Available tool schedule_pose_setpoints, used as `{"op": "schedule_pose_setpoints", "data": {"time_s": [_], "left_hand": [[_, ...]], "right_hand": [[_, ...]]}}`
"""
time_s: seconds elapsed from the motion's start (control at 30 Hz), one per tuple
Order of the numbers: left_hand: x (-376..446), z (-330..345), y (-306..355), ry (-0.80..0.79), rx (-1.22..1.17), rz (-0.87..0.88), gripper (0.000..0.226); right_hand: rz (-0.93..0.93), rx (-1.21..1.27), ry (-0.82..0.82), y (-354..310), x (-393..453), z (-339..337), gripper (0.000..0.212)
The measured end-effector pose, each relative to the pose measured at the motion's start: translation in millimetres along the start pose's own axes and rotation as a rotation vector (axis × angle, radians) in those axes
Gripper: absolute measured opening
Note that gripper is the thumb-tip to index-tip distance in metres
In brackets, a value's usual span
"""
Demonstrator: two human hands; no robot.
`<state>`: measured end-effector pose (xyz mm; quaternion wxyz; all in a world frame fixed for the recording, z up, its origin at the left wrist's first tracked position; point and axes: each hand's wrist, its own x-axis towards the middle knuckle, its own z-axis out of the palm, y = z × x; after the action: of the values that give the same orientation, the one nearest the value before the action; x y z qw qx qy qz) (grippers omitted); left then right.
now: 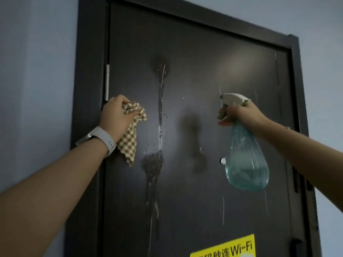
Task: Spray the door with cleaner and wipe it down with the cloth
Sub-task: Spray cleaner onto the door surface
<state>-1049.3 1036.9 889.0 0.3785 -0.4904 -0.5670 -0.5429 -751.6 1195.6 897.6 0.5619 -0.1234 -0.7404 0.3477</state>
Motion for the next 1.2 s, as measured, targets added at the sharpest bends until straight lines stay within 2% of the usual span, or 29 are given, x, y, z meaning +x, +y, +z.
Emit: {"op": "schedule_pose_setpoints", "data": {"time_s": [0.17, 0.37, 0.5, 0.63, 0.87, 1.1, 1.2], "left_hand": [[18, 11, -6, 0.022, -0.044, -0.080, 0.028], [22, 13, -8, 0.020, -0.086, -0.128, 0.027], [20, 16, -11, 0.054, -0.070, -0.095, 0.027], [18, 18, -13, 0.082, -0.070, -0.066, 0.027], [19, 18, -15, 0.074, -0.044, -0.067, 0.029], [16, 15, -10, 0.070, -0.053, -0.060, 0.028], [15, 17, -8, 0.087, -0.037, -0.069, 0.029]], "right_hand": [[-0.010, -0.019, 0.112, -27, 61, -41, 0.035], [-0.045, -0.070, 0.137, -40, 87, -58, 0.024], [-0.059, -0.217, 0.145, -40, 90, -59, 0.011], [-0.054, -0.273, 0.158, -32, 94, -63, 0.020], [-0.045, -0.264, 0.047, -20, 75, -70, 0.024], [0.057, -0.309, -0.024, 6, 16, -68, 0.020], [0.112, -0.321, -0.066, 34, -15, -63, 0.031]]}}
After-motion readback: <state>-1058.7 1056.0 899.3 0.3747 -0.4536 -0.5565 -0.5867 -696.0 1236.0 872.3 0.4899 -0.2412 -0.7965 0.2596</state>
